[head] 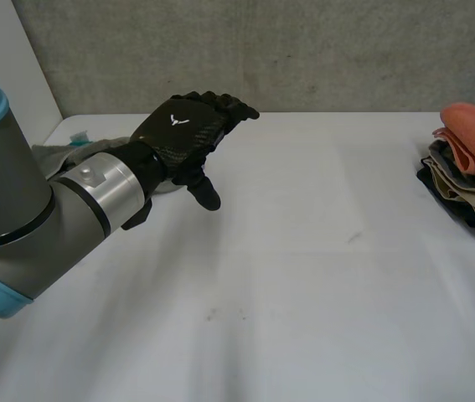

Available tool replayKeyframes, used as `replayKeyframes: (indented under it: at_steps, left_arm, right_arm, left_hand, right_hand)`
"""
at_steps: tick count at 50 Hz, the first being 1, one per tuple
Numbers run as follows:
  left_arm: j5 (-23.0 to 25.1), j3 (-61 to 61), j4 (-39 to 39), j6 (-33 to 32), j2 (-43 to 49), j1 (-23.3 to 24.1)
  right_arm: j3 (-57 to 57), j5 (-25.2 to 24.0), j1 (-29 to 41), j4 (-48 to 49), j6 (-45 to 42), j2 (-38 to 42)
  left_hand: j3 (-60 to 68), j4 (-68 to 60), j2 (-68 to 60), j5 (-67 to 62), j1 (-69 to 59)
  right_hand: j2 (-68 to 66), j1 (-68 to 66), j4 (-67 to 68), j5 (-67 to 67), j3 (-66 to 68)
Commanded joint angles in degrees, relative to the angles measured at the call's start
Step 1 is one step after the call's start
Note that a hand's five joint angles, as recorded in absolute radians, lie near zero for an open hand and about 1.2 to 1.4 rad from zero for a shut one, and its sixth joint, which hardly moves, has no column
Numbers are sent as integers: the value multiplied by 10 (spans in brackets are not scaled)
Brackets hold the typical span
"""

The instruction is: Fold the laundry.

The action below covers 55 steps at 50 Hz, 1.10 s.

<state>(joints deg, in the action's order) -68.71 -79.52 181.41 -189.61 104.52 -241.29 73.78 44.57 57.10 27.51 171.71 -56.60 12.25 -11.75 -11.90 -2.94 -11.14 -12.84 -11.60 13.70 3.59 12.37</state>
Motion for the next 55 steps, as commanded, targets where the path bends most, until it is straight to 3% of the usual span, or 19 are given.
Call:
replayKeyframes:
  at_steps: [1,4,6,10,16,20,26,32,35,39,43,45,55]
  left_arm:
    - [0,2,0,0,-6,0]
    - [0,2,0,0,-12,-3]
    - [0,2,0,0,-15,-6]
    - [4,2,0,3,-21,-7]
    - [36,-6,0,18,-34,-4]
    - [91,-17,1,24,-39,-4]
    - [140,-27,2,26,-42,-7]
    - [149,-31,6,18,-42,-28]
    - [140,-28,32,18,-41,-66]
    - [90,-25,89,19,-30,-134]
    - [22,5,146,5,37,-192]
    - [17,24,154,-11,68,-204]
    - [9,153,143,-201,288,-270]
  right_arm:
    - [-17,28,-77,-112,-38,-14]
    - [-45,103,-114,-133,-83,-18]
    - [-79,180,-118,-134,-117,-19]
    - [-109,283,-94,-113,-163,-32]
    - [-96,335,38,12,-140,-118]
    - [-56,332,117,50,-103,-183]
    - [4,316,278,48,-62,-194]
    - [125,227,423,54,-67,-190]
    - [186,211,443,56,-78,-191]
    - [249,217,448,51,-100,-189]
    - [294,222,461,49,-131,-187]
    - [313,227,465,49,-149,-185]
    - [344,235,462,47,-164,-173]
  left_hand:
    - [2,-7,-5,5,-13]
    - [0,-5,-3,7,-11]
    - [0,-5,-3,7,-11]
    - [-2,-3,-2,9,-9]
    - [-4,-1,0,10,-8]
    - [-4,-1,0,10,-8]
    - [-4,-1,0,10,-8]
    - [-5,0,2,12,-6]
    - [0,-5,-3,7,-11]
    - [-9,4,5,15,-2]
    - [-5,0,2,12,-6]
    - [-4,-1,0,10,-8]
    - [7,-11,-10,0,-18]
  right_hand:
    - [28,16,-37,-36,-24]
    - [28,16,-37,-36,-24]
    - [28,16,-37,-36,-24]
    - [28,16,-37,-36,-24]
    - [28,16,-37,-36,-24]
    - [28,16,-37,-36,-24]
    - [28,16,-37,-36,-24]
    - [28,16,-37,-36,-24]
    - [28,16,-37,-36,-24]
    - [28,16,-37,-36,-24]
    - [28,16,-37,-36,-24]
    - [28,16,-37,-36,-24]
    - [28,16,-37,-36,-24]
